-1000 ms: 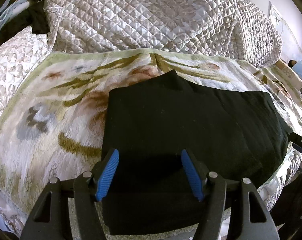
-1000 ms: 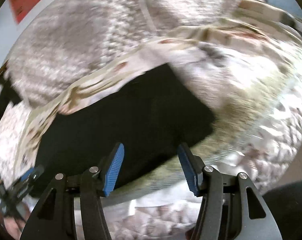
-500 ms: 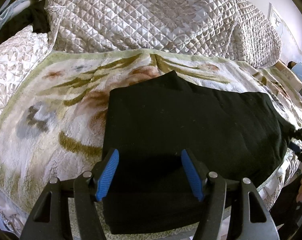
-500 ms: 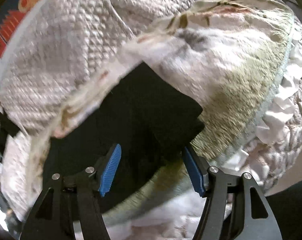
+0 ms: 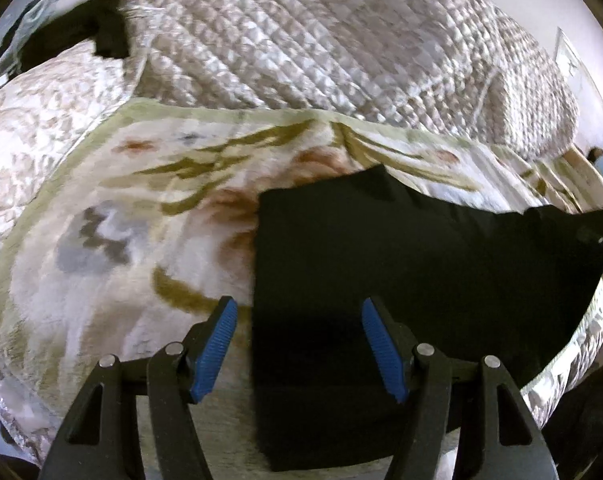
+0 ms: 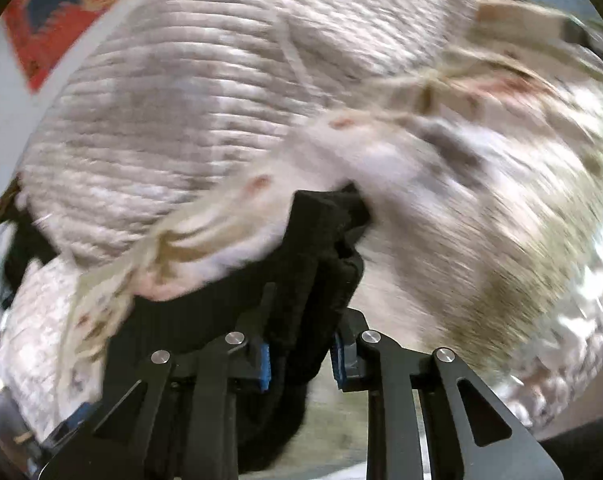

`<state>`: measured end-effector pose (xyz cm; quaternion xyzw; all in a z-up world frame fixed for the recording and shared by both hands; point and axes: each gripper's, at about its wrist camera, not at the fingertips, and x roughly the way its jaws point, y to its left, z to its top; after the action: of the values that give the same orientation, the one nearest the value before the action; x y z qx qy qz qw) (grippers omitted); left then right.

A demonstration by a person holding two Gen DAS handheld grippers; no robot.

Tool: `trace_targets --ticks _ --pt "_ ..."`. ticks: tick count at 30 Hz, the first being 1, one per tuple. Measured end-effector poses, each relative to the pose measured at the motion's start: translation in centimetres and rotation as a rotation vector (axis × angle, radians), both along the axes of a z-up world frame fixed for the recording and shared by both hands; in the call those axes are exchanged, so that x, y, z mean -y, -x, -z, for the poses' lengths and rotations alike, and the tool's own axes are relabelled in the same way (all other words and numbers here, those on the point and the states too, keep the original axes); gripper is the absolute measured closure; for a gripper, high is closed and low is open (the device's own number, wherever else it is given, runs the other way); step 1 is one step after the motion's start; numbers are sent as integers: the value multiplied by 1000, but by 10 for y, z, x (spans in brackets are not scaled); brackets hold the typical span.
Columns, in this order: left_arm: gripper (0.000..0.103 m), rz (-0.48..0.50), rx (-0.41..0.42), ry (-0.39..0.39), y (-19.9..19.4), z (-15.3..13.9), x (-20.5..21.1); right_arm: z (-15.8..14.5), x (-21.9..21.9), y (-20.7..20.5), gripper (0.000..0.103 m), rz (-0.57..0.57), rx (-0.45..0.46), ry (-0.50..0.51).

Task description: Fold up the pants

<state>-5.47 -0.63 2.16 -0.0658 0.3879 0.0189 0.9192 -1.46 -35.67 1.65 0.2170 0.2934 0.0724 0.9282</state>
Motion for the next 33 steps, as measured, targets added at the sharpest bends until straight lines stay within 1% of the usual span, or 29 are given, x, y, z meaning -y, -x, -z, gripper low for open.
trace_targets --ticks 2,4,5,7,9,12,13,15,17,18,21,23,25,27,29,31,32,33 --pt "35 -28 5 1 1 -1 -10 -18 -27 1 81 -98 43 16" --pt "35 -63 4 6 1 0 -21 -28 -53 3 81 -182 72 33" --pt "35 -83 1 12 2 1 -27 -33 -73 3 81 -248 88 46" --pt "35 -123 -7 24 4 3 -39 -33 -103 2 81 -335 93 59" --pt "35 -167 -13 40 6 5 -53 -28 -138 3 81 -437 89 83" --pt "35 -227 -18 55 10 7 -71 -10 -182 6 81 -573 66 120" --pt "35 -242 -18 61 12 7 -77 -3 -195 7 81 -616 48 129" --pt "35 -264 -22 73 14 8 -85 23 -222 6 81 -683 -21 175" --pt "35 -274 -23 81 17 8 -89 42 -231 4 81 -699 -68 192" --pt "35 -275 -21 88 17 8 -90 43 -230 4 81 -694 -66 188" --pt "35 -276 -17 99 18 7 -92 27 -232 14 81 -676 -8 226" --pt "35 -274 -18 108 18 7 -92 22 -233 16 81 -675 3 229" --pt "35 -272 -17 109 17 6 -92 30 -238 18 81 -681 -10 230" --pt "35 -272 -20 111 17 6 -93 44 -243 21 81 -698 -37 260" --pt "35 -280 -21 111 18 6 -94 48 -245 27 80 -700 -13 278" --pt "35 -289 -22 109 19 6 -95 46 -246 30 77 -709 10 303" --pt "35 -292 -22 110 19 6 -96 46 -246 31 73 -720 10 303" --pt "35 -292 -22 111 19 6 -95 45 -246 31 65 -738 7 292"
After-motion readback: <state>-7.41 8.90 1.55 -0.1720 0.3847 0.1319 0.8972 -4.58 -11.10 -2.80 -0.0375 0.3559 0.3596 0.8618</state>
